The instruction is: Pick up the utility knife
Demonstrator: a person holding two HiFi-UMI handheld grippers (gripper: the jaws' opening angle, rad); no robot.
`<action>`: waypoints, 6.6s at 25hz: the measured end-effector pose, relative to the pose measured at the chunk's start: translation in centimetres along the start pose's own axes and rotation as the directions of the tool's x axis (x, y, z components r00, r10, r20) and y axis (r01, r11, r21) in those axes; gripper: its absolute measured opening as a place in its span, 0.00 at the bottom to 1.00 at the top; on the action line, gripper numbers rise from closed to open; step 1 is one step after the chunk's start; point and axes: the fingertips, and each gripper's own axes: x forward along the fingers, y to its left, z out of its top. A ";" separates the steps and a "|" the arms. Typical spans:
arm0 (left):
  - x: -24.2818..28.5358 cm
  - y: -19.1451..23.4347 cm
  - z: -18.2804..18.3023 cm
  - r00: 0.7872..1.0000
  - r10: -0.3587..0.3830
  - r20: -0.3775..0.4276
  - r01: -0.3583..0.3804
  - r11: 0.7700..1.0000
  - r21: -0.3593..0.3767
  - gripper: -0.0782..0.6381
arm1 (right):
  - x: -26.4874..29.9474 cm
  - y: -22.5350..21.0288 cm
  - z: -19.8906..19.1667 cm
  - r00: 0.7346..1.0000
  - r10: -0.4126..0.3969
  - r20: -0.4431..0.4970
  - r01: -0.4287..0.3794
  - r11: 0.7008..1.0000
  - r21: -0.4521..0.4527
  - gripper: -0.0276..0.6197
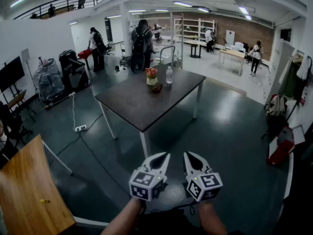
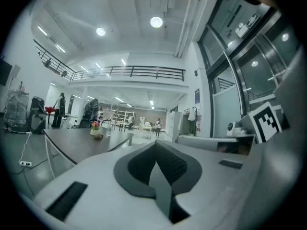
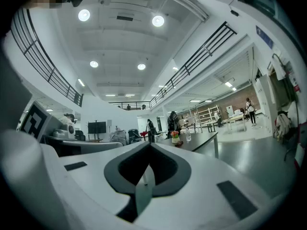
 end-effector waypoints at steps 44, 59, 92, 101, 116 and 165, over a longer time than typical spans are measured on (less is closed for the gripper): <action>-28.1 14.8 -3.8 0.661 0.749 -0.046 -0.749 0.656 -0.087 0.12 | 7.3 29.3 -7.0 0.630 0.738 -0.244 -0.758 0.653 0.018 0.06; -47.8 19.9 -8.8 0.360 0.929 -0.088 -0.920 0.337 -0.202 0.12 | 5.5 48.8 -12.9 0.305 0.883 -0.356 -0.942 0.336 0.027 0.06; -67.8 29.3 -14.0 0.079 0.975 -0.208 -0.958 0.016 -0.286 0.12 | 7.5 72.6 -22.7 0.020 0.867 -0.498 -0.995 0.065 0.073 0.06; -68.9 31.3 -16.3 0.005 0.962 -0.272 -0.947 -0.083 -0.310 0.12 | 10.8 75.3 -29.5 -0.027 0.783 -0.622 -0.995 0.038 0.090 0.08; -71.1 32.5 -19.0 -0.083 0.923 -0.376 -0.924 -0.212 -0.317 0.12 | 12.4 78.8 -41.3 -0.043 0.572 -0.819 -0.999 -0.027 0.034 0.31; -71.3 30.3 -3.2 -0.006 1.000 -0.020 -0.973 -0.010 -0.232 0.12 | 10.1 77.4 -11.1 -0.049 0.972 -0.230 -0.995 -0.027 0.097 0.15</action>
